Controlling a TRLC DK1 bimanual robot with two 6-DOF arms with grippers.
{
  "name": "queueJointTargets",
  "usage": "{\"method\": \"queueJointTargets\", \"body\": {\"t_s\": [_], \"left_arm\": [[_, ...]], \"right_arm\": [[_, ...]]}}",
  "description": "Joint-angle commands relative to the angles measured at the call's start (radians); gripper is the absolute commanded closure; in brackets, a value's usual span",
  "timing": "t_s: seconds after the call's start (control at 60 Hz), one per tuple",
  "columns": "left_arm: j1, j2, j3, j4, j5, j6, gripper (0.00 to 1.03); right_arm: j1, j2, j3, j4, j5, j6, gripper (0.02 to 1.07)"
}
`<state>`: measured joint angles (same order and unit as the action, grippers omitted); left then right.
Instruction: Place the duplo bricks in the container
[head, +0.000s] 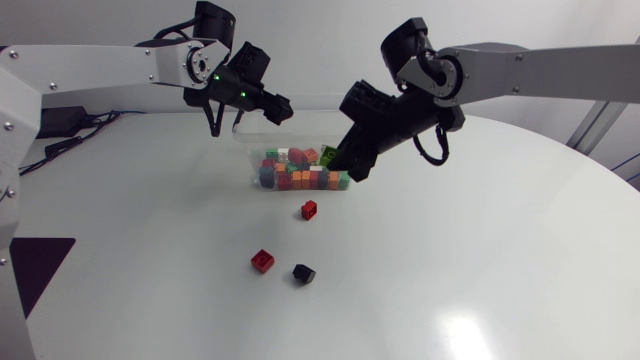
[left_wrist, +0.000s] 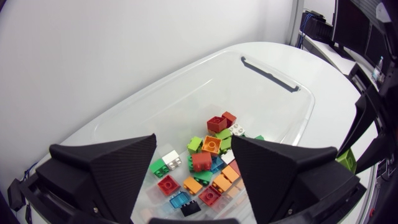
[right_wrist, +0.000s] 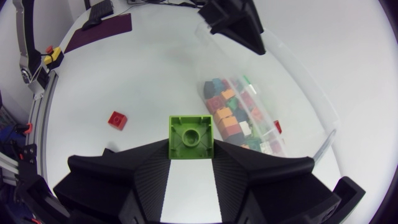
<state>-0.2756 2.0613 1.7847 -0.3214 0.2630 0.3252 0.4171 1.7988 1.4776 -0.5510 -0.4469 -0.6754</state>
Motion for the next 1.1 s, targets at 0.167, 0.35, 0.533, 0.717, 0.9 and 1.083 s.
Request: {"method": "queueJointTargets", "body": {"t_s": [0.167,0.35,0.533,0.717,0.9,1.083], "left_arm": [[0.026,-0.326,-0.271,-0.002,-0.004,0.060,0.05],[0.019,-0.474,-0.456,-0.137,-0.013,0.163,0.05],[-0.002,-0.547,-0.600,-0.226,-0.015,0.230,0.06],[-0.073,-0.523,-0.702,-0.263,-0.057,0.236,0.06],[-0.155,-0.458,-0.762,-0.271,-0.105,0.227,0.06],[-0.205,-0.403,-0.766,-0.280,-0.157,0.190,0.06]], "right_arm": [[-0.009,0.037,0.204,0.000,0.027,0.132,0.73],[-0.009,0.152,0.382,0.002,0.054,0.204,0.73],[-0.005,0.292,0.541,0.022,0.094,0.263,0.73],[0.005,0.439,0.678,0.040,0.142,0.313,0.72],[0.006,0.524,0.760,0.023,0.168,0.324,0.23],[0.000,0.442,0.687,0.000,0.166,0.326,0.07]]}}
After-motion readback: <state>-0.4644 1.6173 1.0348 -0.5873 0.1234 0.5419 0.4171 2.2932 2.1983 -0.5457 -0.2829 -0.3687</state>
